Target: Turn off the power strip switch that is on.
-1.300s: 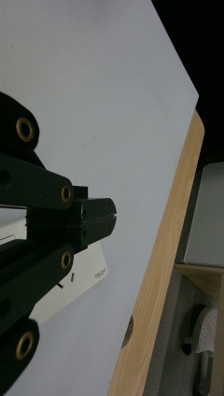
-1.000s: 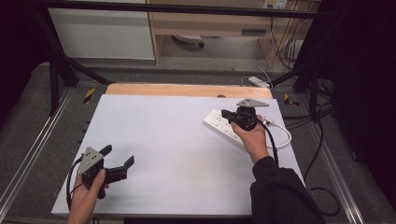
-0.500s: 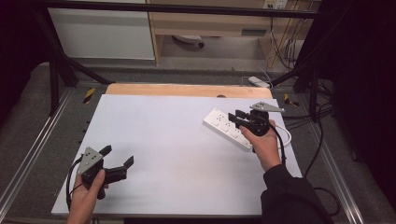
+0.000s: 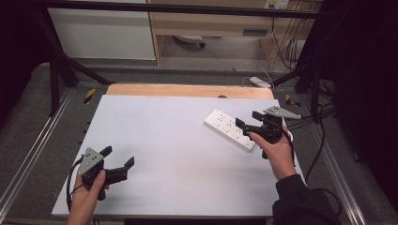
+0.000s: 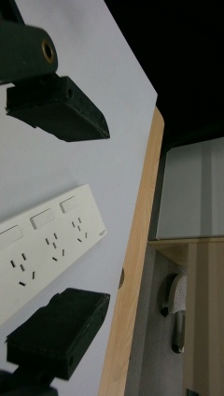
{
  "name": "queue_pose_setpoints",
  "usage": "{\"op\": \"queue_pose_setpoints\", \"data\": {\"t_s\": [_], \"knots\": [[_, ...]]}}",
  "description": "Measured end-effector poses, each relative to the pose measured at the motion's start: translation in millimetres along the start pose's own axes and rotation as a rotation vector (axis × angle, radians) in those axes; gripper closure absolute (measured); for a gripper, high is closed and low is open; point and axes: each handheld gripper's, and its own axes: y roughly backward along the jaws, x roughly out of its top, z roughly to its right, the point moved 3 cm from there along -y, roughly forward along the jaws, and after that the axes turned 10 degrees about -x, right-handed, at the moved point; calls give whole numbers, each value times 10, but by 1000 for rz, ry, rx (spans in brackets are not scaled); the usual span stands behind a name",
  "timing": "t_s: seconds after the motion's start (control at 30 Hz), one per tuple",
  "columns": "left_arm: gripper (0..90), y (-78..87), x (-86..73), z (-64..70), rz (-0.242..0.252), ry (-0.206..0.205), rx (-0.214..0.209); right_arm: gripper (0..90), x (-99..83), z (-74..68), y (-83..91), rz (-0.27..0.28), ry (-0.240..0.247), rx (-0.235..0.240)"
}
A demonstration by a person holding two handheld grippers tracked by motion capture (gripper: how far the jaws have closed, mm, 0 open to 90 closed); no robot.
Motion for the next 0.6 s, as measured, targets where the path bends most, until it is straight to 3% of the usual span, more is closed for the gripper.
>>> {"op": "queue_pose_setpoints", "data": {"t_s": [0.3,0.6], "knots": [[48,4,-2,2,-1,0,2,71,-48,102,226,51,12,-13],[48,4,-4,2,-3,0,2,54,-207,216,424,86,10,-17]]}}
